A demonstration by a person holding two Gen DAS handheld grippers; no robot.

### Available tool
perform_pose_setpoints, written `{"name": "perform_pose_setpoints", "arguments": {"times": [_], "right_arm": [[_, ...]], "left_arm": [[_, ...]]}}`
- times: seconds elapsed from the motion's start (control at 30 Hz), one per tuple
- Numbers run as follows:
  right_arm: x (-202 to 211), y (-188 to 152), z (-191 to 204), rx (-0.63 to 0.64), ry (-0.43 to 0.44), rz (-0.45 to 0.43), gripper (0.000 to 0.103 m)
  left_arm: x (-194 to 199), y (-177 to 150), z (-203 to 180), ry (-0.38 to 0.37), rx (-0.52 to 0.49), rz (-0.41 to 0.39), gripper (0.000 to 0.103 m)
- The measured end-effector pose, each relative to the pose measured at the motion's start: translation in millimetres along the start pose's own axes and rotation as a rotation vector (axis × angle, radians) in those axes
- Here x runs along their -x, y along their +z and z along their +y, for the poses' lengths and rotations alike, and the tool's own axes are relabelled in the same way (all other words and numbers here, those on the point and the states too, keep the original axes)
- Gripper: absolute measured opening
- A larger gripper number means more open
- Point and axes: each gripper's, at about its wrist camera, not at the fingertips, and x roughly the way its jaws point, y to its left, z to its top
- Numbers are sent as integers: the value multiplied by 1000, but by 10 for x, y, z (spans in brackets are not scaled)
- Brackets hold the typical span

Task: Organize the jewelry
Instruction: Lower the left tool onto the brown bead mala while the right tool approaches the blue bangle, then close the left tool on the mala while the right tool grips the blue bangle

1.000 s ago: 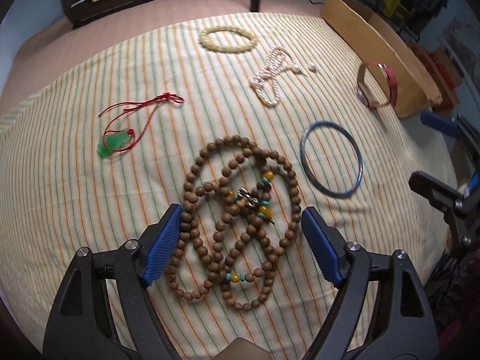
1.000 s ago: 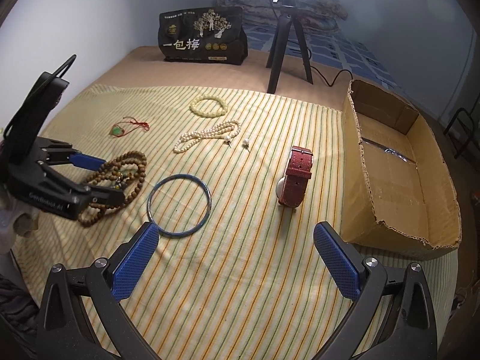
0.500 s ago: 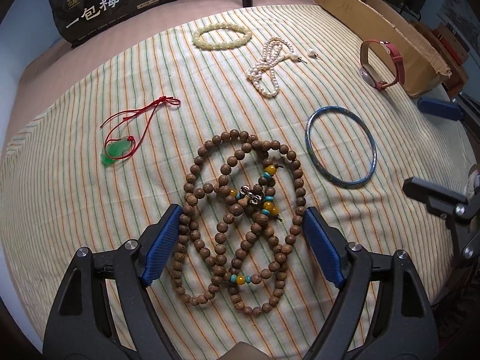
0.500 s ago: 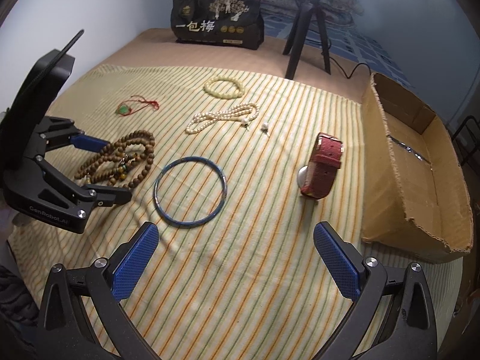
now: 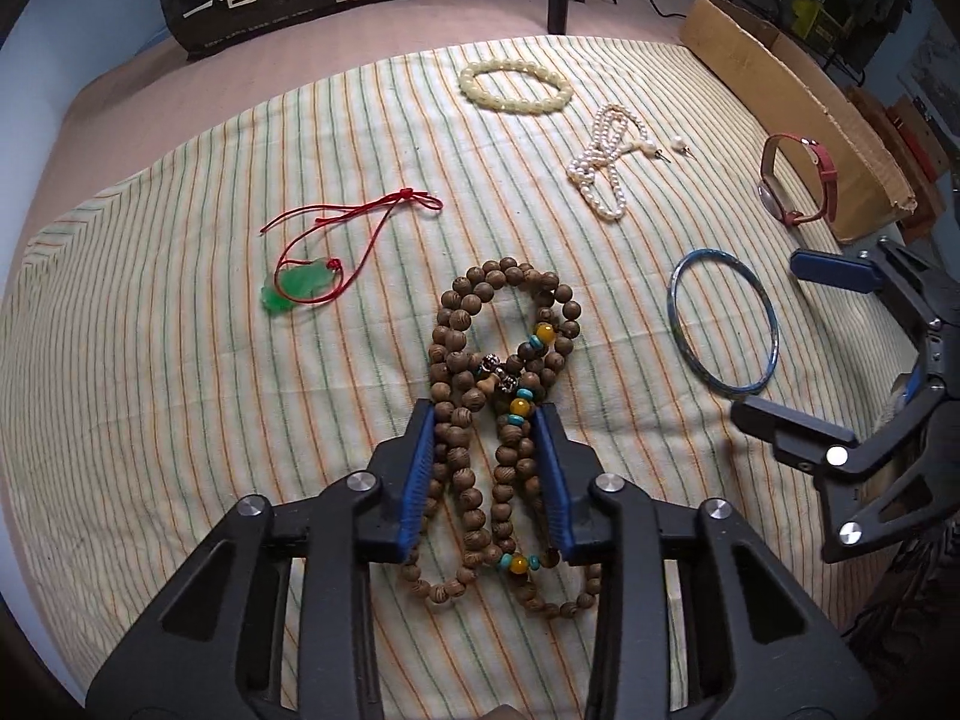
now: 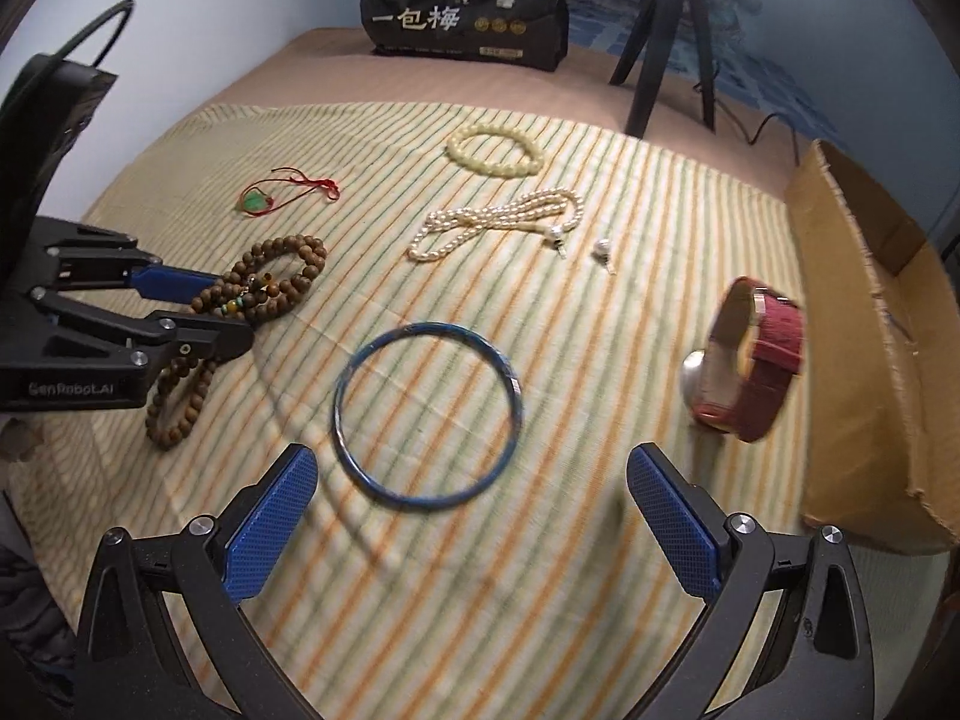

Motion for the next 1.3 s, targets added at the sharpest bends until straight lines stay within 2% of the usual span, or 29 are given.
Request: {"name": "perform_pose_setpoints", "arguments": {"times": [0.37,0.5,0.57,0.8,1.0,1.3], "right_arm": [[-172,95,129,24,-23,34,101],[-154,111,129,34,-2,35,84],[-133,126,134,44,16,35,71],[-54,103,116,36,38,29,71],[151,98,86,22,47,-13,71],[461,108,11,25,38,-77,71]], "left_arm": [[31,-9,145,-15,35,-13,20],[96,-62,168,-15,54,-18,17],[111,-73,166,-14,63,-19,16],[191,-106,150,-2,79,-26,12],[332,-132,150,3,99,-49,11],[724,-97,10,-22,101,-136,11]]}}
